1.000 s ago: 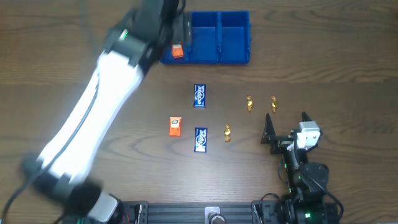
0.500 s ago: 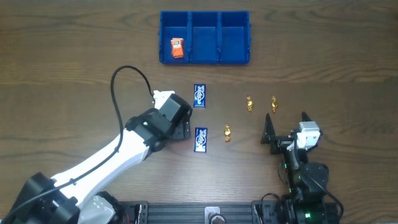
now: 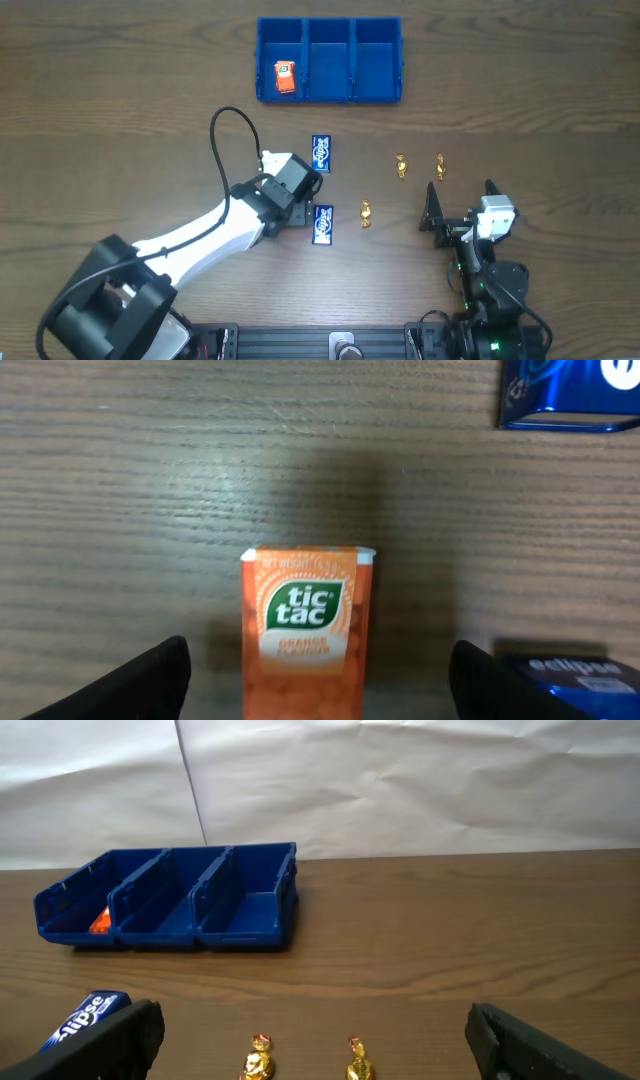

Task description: Sort Candies Into Trays

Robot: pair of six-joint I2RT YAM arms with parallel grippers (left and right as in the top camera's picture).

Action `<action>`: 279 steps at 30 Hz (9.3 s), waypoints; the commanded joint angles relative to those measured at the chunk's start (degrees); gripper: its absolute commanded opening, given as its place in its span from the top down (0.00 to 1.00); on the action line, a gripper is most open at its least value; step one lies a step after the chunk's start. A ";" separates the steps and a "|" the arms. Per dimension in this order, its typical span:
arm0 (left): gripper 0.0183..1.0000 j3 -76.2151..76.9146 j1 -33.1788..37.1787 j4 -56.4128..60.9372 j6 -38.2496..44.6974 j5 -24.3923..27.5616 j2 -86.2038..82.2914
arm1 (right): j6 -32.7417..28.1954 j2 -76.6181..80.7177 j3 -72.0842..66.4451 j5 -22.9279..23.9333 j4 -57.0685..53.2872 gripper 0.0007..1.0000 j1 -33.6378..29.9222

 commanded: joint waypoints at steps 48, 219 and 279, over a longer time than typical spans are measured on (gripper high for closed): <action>0.74 74.31 18.93 -23.47 14.71 -2.67 30.95 | -0.37 -0.39 -0.07 0.09 -0.42 0.00 0.22; 0.00 -45.16 37.70 16.68 37.31 16.39 -92.06 | 44.76 100.19 64.67 4.83 -40.72 0.96 44.06; 0.00 -45.16 37.70 16.68 37.31 16.39 -92.06 | 32.02 123.78 122.20 7.41 -72.00 0.00 31.39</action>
